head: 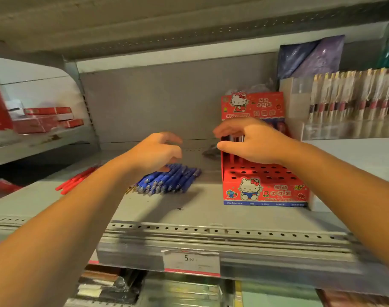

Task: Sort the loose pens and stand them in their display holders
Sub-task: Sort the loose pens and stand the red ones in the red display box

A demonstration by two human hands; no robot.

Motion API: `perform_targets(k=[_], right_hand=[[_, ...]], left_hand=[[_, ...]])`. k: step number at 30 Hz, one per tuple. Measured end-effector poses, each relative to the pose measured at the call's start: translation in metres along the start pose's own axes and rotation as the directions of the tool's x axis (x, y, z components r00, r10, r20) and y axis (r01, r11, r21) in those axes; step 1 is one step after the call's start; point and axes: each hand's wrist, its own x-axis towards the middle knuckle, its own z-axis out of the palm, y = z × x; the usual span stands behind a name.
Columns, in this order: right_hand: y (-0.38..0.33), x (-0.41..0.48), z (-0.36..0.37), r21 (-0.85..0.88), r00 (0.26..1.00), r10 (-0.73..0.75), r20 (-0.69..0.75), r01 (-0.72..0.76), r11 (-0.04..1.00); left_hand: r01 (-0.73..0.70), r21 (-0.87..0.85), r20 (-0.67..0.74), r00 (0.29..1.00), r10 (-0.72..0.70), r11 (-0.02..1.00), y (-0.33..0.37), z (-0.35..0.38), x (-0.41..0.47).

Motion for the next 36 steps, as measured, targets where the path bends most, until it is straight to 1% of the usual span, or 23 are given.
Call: perform_targets(k=[2,5,9,12,16,21,23,25,28,30,32,34,36], right_hand=[[-0.015,-0.001,0.016,-0.041,0.995,-0.041,0.088,0.045,0.998],[-0.042,0.008,0.044,0.013,0.976,-0.048,0.211,0.046,0.999],[-0.080,0.032,0.090,0.061,0.952,-0.061,0.300,0.045,0.997],[-0.109,0.057,0.126,0.116,0.938,-0.060,0.342,0.022,0.993],[-0.142,0.091,0.169,0.151,0.926,-0.014,0.377,-0.047,0.987],[-0.172,0.132,0.210,0.154,0.947,0.062,0.315,-0.116,0.981],[-0.181,0.146,0.224,0.126,0.955,0.071,0.289,-0.111,0.986],[-0.187,0.160,0.236,0.085,0.947,0.096,0.307,-0.128,0.988],[-0.194,0.182,0.252,-0.057,0.926,0.147,0.349,-0.136,0.989],[-0.197,0.197,0.261,-0.160,0.893,0.188,0.409,-0.133,0.978],[-0.200,0.211,0.268,-0.253,0.841,0.229,0.490,-0.114,0.961],[-0.202,0.221,0.274,-0.288,0.795,0.256,0.550,-0.107,0.952],[-0.198,0.229,0.279,-0.280,0.775,0.253,0.579,-0.103,0.955]], left_hand=[[0.031,0.034,-0.031,0.999,-0.030,0.999,-0.016,-0.018,-0.015],[0.071,0.053,-0.077,0.995,-0.067,0.996,-0.041,-0.044,-0.033],[0.106,0.095,-0.117,0.989,-0.095,0.990,-0.079,-0.087,-0.052],[0.128,0.118,-0.129,0.985,-0.112,0.985,-0.107,-0.128,-0.061],[0.146,0.148,-0.111,0.985,-0.130,0.978,-0.143,-0.181,-0.067],[0.165,0.166,-0.099,0.984,-0.150,0.972,-0.190,-0.235,-0.062],[0.176,0.164,-0.088,0.983,-0.163,0.971,-0.206,-0.247,-0.051],[0.188,0.176,-0.082,0.981,-0.176,0.966,-0.218,-0.252,-0.038],[0.216,0.198,-0.056,0.976,-0.209,0.956,-0.231,-0.250,-0.015],[0.234,0.220,-0.033,0.972,-0.233,0.947,-0.238,-0.246,0.004],[0.257,0.242,-0.011,0.965,-0.262,0.936,-0.239,-0.243,0.021],[0.283,0.256,0.013,0.955,-0.296,0.924,-0.236,-0.241,0.037],[0.326,0.275,0.061,0.933,-0.355,0.904,-0.230,-0.238,0.051]])
